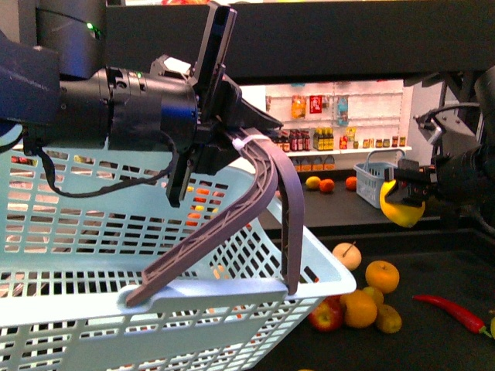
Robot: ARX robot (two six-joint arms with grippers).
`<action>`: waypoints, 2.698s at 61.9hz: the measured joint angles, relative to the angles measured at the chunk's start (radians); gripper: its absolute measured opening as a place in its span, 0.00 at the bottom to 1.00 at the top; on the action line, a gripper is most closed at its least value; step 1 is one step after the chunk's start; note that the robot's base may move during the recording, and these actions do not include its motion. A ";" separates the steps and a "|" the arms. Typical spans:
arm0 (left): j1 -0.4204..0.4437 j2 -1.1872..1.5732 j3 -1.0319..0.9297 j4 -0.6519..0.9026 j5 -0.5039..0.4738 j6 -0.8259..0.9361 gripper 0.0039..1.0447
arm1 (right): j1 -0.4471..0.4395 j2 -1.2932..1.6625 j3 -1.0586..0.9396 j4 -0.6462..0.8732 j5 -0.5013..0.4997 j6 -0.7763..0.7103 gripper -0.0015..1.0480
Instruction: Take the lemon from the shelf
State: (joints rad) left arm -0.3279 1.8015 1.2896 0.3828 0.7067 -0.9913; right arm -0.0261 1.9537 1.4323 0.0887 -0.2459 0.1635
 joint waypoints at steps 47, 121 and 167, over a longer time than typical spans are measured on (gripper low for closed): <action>0.000 0.000 0.000 0.000 0.000 0.000 0.06 | 0.245 -0.159 -0.236 0.065 -0.130 0.190 0.42; 0.000 0.000 0.000 -0.003 0.000 0.002 0.06 | -0.019 -0.068 -0.179 0.268 -0.038 0.076 0.93; 0.001 0.000 0.000 -0.003 0.000 0.002 0.06 | 0.046 0.449 -0.316 0.524 -0.228 -0.462 0.93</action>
State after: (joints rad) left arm -0.3271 1.8015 1.2900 0.3801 0.7063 -0.9894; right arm 0.0200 2.4023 1.1160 0.6128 -0.4740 -0.2989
